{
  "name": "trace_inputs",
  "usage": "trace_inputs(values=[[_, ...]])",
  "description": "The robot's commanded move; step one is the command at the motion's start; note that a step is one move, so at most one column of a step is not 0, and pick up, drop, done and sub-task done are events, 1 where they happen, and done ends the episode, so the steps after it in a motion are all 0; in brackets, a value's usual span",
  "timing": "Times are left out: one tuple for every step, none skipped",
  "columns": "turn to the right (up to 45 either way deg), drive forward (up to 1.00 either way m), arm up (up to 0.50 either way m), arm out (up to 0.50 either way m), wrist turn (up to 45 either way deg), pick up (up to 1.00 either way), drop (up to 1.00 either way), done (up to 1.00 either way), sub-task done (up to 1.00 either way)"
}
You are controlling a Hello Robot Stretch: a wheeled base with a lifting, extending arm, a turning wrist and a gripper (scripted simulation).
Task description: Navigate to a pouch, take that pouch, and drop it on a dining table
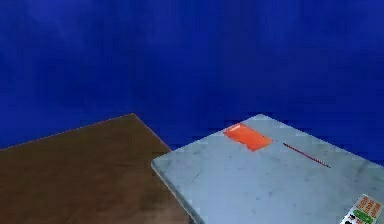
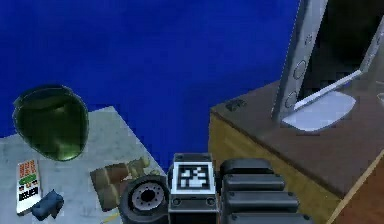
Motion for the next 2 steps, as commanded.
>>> trace_inputs(values=[[-18.0,0.0,0.0,0.0,0.0,0.0,0.0,0.0,0.0],[0.0,0.15,0.0,0.0,0.0,0.0,0.0,0.0,0.0]])
